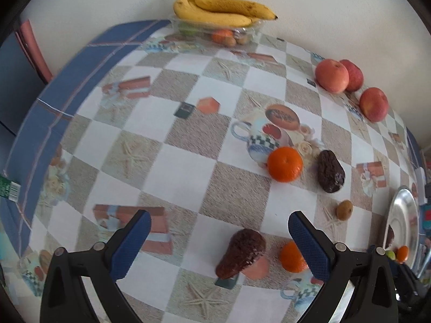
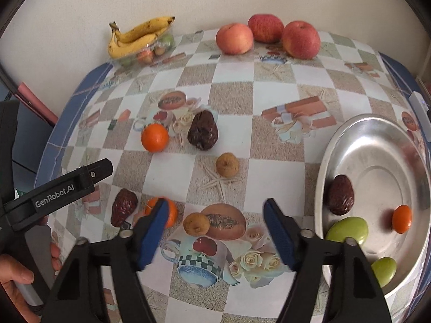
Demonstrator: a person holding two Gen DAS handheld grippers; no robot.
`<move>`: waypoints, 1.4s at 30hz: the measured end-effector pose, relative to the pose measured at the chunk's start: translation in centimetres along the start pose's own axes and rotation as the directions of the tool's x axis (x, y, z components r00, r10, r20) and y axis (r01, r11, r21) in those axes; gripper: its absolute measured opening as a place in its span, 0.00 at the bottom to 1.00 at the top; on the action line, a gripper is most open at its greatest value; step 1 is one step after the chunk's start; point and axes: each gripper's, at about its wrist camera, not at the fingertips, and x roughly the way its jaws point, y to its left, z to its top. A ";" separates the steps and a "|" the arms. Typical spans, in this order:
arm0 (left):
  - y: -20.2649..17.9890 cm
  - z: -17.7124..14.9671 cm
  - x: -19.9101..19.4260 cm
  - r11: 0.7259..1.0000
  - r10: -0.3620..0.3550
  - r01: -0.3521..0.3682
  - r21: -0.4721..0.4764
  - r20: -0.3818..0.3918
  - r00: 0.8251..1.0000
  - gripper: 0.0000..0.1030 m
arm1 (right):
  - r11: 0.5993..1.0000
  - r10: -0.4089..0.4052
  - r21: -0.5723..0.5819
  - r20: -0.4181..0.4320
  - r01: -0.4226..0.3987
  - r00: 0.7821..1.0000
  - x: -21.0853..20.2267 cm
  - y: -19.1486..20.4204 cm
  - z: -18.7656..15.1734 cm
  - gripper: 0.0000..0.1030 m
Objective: Organize fruits
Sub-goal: 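Grasp the small brown kiwi with the right gripper while the left gripper grasps a dark date, then carry the kiwi over the bowl and release it while the left gripper drops the date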
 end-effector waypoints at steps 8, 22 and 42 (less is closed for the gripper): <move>-0.6 -1.1 1.7 0.999 -0.051 0.050 -0.015 -0.098 0.994 0.76 | 1.000 0.026 -0.012 -0.094 -0.027 0.995 2.5 0.4 -0.9 0.43; -1.0 -1.8 2.6 0.990 -0.137 0.132 -0.040 -0.161 0.977 0.38 | 0.998 0.053 -0.038 -0.133 -0.058 0.990 3.6 1.6 -1.2 0.26; -1.3 -0.1 -1.8 0.991 -0.126 0.127 -0.032 0.017 0.992 0.38 | 0.995 -0.019 0.095 0.015 0.018 1.000 -1.7 -3.3 0.1 0.26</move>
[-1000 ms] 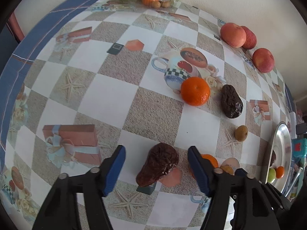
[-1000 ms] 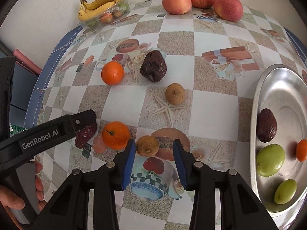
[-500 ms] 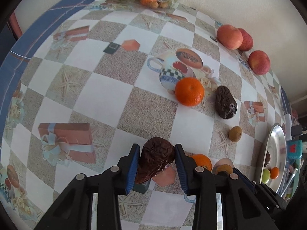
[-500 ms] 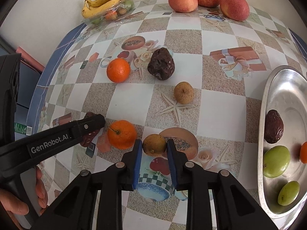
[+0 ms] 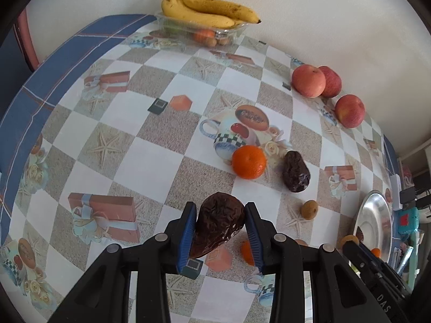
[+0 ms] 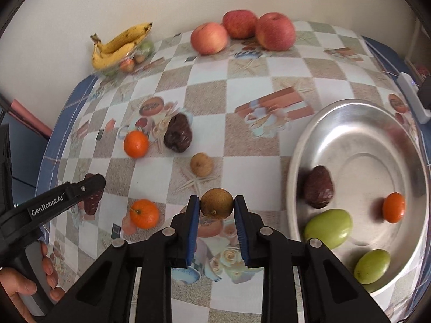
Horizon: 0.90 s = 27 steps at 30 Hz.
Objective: Organize fruits
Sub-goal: 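Carry the kiwi over the bowl and release it while the left gripper drops the date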
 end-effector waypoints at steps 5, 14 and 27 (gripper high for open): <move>-2.0 -0.1 -0.5 0.999 -0.009 0.008 0.054 0.024 1.000 0.38 | 0.998 -0.043 0.037 0.050 0.041 0.998 -1.7 -1.7 0.5 0.26; -5.7 -1.3 -0.8 0.988 -0.051 0.047 0.150 0.021 0.998 0.38 | 0.986 -0.106 0.137 0.099 0.092 0.989 -4.0 -6.1 0.8 0.26; -14.2 -3.9 -0.8 0.922 -0.095 0.080 0.380 0.022 0.995 0.38 | 0.940 -0.194 0.309 0.133 0.145 0.972 -6.6 -13.0 0.4 0.26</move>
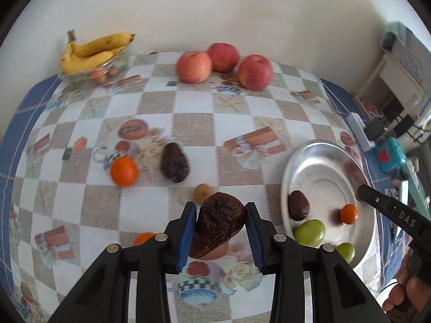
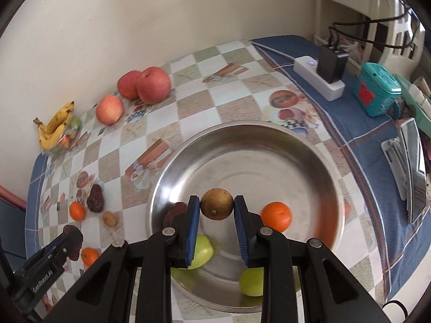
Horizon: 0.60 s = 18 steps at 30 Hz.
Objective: Organize fruits
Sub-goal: 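Carry the kiwi over the bowl and release it while the left gripper drops the date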
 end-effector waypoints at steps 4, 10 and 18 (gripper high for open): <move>-3.6 0.6 0.1 0.995 -0.029 0.026 0.099 0.024 0.999 0.38 | 0.999 -0.003 0.037 0.012 0.002 1.000 -0.3 -1.3 0.3 0.26; -8.2 1.6 1.2 0.976 -0.070 0.057 0.212 0.054 0.996 0.38 | 0.998 0.012 0.059 0.013 -0.013 1.000 -0.1 -2.1 0.8 0.26; -11.3 2.3 3.9 0.960 -0.086 0.068 0.271 0.057 0.995 0.38 | 0.997 0.027 0.078 -0.004 -0.026 1.000 0.7 -2.7 1.0 0.27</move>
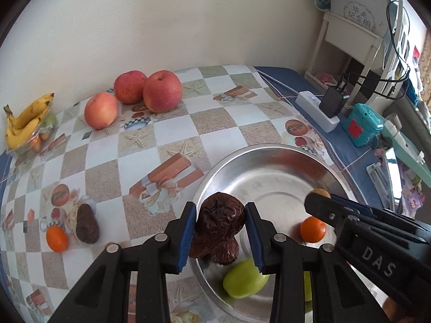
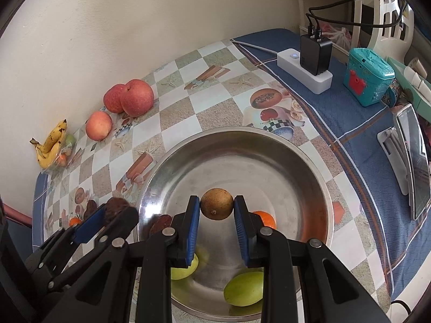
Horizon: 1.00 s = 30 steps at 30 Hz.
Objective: Organize fruits
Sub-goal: 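Carry the kiwi over the bowl and release it while the left gripper drops the date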
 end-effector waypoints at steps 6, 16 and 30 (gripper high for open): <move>0.1 -0.1 1.3 0.999 -0.033 0.033 -0.023 -0.013 0.999 0.39 | 1.000 -0.018 -0.001 -0.006 0.018 1.000 0.4 -0.3 0.2 0.27; 0.8 -0.7 1.7 0.996 -0.057 0.054 -0.065 -0.036 0.998 0.48 | 0.999 -0.033 0.003 -0.014 0.033 0.999 0.6 -0.6 0.1 0.29; 5.8 -1.6 0.2 0.975 -0.019 0.003 -0.222 -0.071 0.997 0.48 | 0.999 -0.034 -0.020 -0.026 0.034 0.999 0.8 0.0 -0.2 0.28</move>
